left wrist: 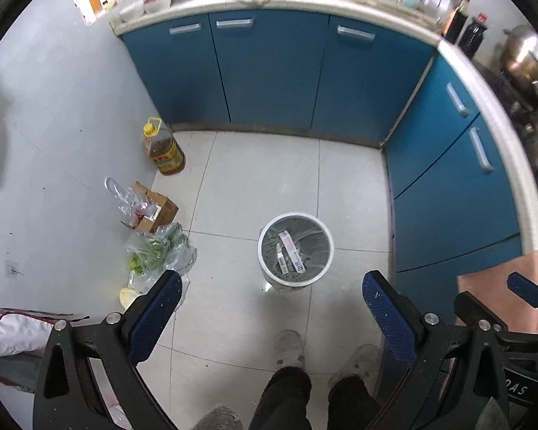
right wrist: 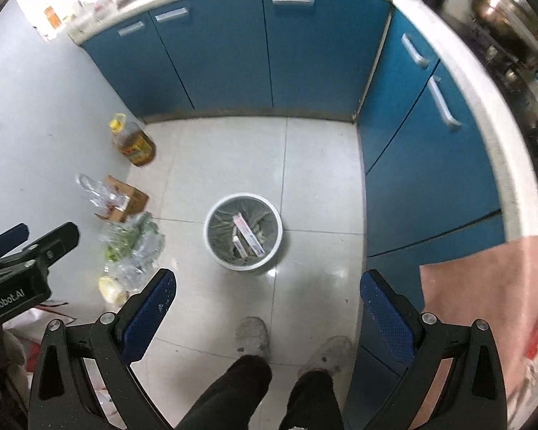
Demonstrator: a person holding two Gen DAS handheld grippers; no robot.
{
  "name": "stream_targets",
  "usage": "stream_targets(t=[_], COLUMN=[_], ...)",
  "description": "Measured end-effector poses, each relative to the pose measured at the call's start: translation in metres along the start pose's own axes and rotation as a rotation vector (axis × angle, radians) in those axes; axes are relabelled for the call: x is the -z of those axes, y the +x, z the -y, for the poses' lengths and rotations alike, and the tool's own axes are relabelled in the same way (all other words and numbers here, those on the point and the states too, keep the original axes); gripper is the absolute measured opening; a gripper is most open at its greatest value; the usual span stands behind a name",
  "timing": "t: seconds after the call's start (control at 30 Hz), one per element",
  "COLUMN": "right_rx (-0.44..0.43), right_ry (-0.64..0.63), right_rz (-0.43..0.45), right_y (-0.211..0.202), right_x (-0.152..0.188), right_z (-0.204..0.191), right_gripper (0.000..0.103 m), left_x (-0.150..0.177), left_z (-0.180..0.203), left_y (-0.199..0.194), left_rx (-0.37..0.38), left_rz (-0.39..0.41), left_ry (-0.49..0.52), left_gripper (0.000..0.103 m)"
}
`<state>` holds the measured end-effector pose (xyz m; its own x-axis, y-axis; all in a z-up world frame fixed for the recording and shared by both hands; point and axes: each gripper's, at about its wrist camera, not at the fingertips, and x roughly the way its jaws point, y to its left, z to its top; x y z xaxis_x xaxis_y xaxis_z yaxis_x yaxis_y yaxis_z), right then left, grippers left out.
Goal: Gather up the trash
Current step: 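Raise both tools away from the bin, then grasp the red wrapper with the left tool while the right tool grasps the white tissue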
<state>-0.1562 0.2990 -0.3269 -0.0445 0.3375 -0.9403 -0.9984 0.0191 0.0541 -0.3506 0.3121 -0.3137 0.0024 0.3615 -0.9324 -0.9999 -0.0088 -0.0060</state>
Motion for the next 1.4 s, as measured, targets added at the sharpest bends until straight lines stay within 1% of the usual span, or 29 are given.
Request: stream_targets(t=[0.1, 0.2, 0.4, 0.57, 0.63, 0.7, 0.8, 0.87, 0.9, 0.97, 1.0, 1.03, 1.1, 1.13, 1.17, 1.23, 1.27, 1.33, 1.4], right_rx=[-0.012, -0.025, -0.04, -0.08, -0.103, -0.134, -0.135, -0.115, -0.101, -0.06, -0.039, -0.014, 0.033, 0.065, 0.086, 0.152, 0.18, 0.244, 0.302], right_ry=[0.011, 0.03, 0.055, 0.086, 0.114, 0.169, 0.267, 0.333, 0.377, 0.461, 0.5, 0.551, 0.635, 0.685, 0.726, 0.844, 0.897, 0.992, 1.081], right_rz=[0.028, 0.055, 0.096, 0.133, 0.155, 0.191, 0.258, 0.291, 0.308, 0.325, 0.325, 0.323, 0.304, 0.291, 0.283, 0.248, 0.235, 0.2, 0.161], right_y=[-0.037, -0.071, -0.116, -0.136, -0.143, -0.155, -0.175, -0.188, -0.196, -0.208, -0.212, -0.216, -0.219, -0.219, -0.219, -0.218, -0.217, -0.214, -0.208], right_x=[0.006, 0.013, 0.024, 0.029, 0.03, 0.032, 0.037, 0.043, 0.049, 0.063, 0.069, 0.08, 0.101, 0.116, 0.124, 0.16, 0.178, 0.207, 0.242], right_z=[-0.002, 0.001, 0.01, 0.02, 0.032, 0.052, 0.096, 0.128, 0.148, 0.19, 0.209, 0.232, 0.275, 0.299, 0.32, 0.368, 0.388, 0.428, 0.466], right_gripper=[0.103, 0.103, 0.103, 0.103, 0.103, 0.103, 0.103, 0.103, 0.103, 0.103, 0.103, 0.103, 0.103, 0.103, 0.103, 0.103, 0.103, 0.103, 0.103], left_x=[0.004, 0.01, 0.018, 0.018, 0.014, 0.013, 0.003, -0.005, -0.006, -0.008, -0.007, -0.004, 0.0, 0.006, 0.009, 0.026, 0.033, 0.052, 0.063], left_z=[0.002, 0.004, 0.012, 0.027, 0.04, 0.054, 0.089, 0.123, 0.136, 0.184, 0.2, 0.232, 0.274, 0.302, 0.326, 0.377, 0.394, 0.435, 0.459], left_y=[-0.031, -0.052, -0.089, -0.113, -0.124, -0.135, -0.147, -0.152, -0.153, -0.151, -0.15, -0.146, -0.139, -0.133, -0.13, -0.113, -0.11, -0.092, -0.081], left_rx=[0.025, 0.02, 0.04, 0.0, -0.014, -0.019, -0.021, 0.006, 0.021, 0.059, 0.076, 0.104, 0.131, 0.145, 0.152, 0.171, 0.17, 0.168, 0.161], left_rz=[0.008, 0.019, 0.042, 0.058, 0.089, 0.12, 0.166, 0.18, 0.182, 0.168, 0.158, 0.134, 0.096, 0.07, 0.049, -0.009, -0.024, -0.072, -0.103], left_ry=[-0.006, 0.012, 0.038, 0.04, 0.05, 0.061, 0.099, 0.134, 0.154, 0.223, 0.249, 0.297, 0.362, 0.408, 0.445, 0.534, 0.56, 0.639, 0.68], left_gripper=[0.103, 0.103, 0.103, 0.103, 0.103, 0.103, 0.103, 0.103, 0.103, 0.103, 0.103, 0.103, 0.103, 0.103, 0.103, 0.103, 0.103, 0.103, 0.103])
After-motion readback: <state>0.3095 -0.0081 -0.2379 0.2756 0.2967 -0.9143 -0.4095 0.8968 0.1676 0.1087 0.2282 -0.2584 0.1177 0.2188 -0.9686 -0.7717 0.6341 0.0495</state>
